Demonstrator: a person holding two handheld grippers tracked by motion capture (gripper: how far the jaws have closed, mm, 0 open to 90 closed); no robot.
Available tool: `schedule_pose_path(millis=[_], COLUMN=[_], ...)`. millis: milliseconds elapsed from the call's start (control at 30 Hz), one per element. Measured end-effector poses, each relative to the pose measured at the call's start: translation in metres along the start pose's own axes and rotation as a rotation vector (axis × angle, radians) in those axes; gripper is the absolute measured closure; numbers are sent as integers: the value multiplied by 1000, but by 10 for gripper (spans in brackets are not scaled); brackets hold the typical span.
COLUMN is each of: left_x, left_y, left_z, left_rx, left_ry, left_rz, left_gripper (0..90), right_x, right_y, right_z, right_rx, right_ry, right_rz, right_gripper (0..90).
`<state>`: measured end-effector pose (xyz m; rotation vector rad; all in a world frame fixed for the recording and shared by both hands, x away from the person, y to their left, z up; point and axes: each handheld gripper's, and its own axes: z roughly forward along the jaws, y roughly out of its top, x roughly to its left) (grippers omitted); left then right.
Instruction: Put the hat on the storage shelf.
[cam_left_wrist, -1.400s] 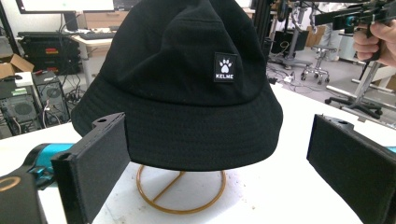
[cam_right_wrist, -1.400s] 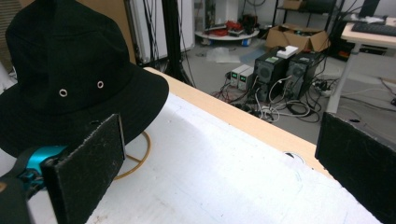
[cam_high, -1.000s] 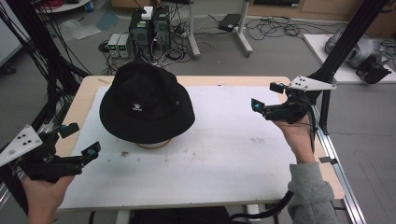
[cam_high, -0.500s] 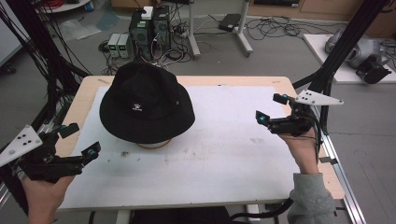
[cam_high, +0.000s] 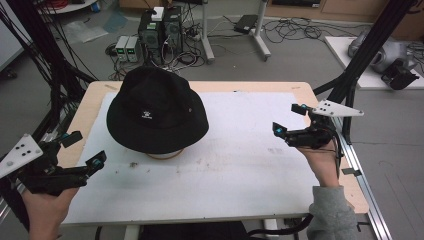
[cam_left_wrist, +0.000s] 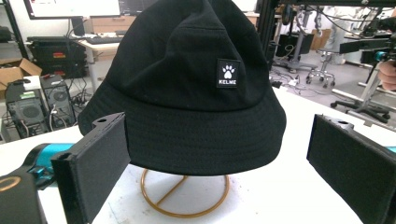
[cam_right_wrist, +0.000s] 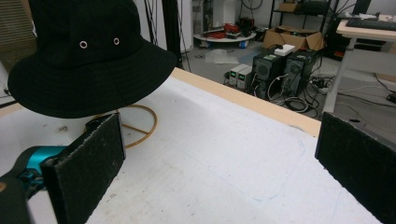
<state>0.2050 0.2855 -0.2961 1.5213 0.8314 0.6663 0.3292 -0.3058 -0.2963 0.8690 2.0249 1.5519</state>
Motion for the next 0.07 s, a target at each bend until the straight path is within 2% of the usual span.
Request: schedule_pose_path(millis=[67], left_x=[-1], left_y=[0], left_z=[1], left_rx=[-6], left_ry=[2], left_rz=[2], left_gripper=[63], right_x=[1], right_y=[0], right_z=[-1], right_rx=[1], right_ry=[2], right_rz=[-1], right_gripper=[8])
